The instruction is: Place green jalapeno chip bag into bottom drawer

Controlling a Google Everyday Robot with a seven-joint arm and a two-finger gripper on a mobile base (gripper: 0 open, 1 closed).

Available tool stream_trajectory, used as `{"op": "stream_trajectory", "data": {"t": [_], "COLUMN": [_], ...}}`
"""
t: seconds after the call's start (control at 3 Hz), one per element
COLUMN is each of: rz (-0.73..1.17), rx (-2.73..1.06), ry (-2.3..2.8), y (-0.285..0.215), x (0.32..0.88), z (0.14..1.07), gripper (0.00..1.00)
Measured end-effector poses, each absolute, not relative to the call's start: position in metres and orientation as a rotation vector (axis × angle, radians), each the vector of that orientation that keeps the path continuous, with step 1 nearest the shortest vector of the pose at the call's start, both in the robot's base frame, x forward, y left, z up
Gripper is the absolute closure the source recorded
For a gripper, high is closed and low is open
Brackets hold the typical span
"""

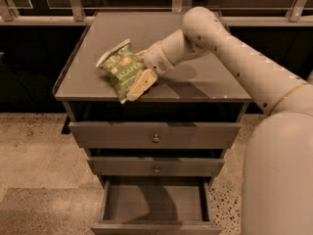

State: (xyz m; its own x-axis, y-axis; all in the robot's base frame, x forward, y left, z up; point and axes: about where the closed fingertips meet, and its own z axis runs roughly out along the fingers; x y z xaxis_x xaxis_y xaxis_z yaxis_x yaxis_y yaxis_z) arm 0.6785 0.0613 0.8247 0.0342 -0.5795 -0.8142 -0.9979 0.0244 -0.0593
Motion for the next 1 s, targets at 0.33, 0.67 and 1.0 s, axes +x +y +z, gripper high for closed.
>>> {"op": "stream_trajectory", "data": {"t": [0.33, 0.67, 1.0], "rz": [0.783, 0.783, 0.783], "rx": [-1.642, -1.642, -1.642], "ry": [1.604, 1.604, 1.604], "y": [0.0712, 0.0713, 0.0713], "x": [0.6809, 0.6809, 0.6809], "z": [0.8311, 0.831, 0.831], "gripper": [0.19, 0.42, 0.65]}}
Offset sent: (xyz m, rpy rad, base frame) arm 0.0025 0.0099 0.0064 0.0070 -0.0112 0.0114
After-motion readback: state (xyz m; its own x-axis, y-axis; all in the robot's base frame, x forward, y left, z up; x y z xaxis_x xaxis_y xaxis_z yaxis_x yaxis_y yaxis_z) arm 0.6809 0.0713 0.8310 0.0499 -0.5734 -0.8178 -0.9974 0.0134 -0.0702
